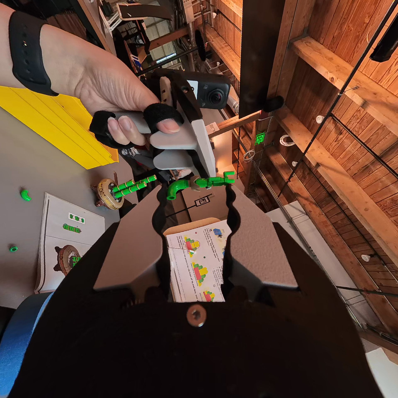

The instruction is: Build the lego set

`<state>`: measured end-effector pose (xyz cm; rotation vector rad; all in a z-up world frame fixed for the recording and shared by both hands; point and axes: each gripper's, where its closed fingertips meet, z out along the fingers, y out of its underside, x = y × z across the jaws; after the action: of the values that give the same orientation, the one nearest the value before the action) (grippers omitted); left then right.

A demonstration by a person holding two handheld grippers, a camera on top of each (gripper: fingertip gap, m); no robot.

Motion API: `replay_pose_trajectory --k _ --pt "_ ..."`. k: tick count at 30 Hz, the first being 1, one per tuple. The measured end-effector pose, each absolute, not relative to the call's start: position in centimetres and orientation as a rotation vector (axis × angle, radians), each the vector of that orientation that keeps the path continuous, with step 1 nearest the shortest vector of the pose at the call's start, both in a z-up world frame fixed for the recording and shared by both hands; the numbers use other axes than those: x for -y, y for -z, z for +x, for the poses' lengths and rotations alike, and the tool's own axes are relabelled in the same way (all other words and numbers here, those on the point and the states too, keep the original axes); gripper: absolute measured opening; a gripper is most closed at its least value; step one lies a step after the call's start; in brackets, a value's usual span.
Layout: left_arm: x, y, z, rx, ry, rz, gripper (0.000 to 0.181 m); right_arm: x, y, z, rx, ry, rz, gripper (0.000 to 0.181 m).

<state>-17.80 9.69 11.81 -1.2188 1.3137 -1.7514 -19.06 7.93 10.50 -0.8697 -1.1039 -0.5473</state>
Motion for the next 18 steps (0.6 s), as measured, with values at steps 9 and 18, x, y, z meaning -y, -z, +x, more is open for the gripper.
replay_pose_trajectory --k 9,18 --pt "-9.61 -11.64 -17.65 -1.321 1.749 -1.224 0.008 -7.97 -10.49 -19.04 1.102 0.537 -0.874 0.053" --pt "-9.61 -11.69 -17.74 -1.319 1.750 -1.223 0.008 -7.99 -10.53 -19.03 1.095 0.516 -0.883 0.053"
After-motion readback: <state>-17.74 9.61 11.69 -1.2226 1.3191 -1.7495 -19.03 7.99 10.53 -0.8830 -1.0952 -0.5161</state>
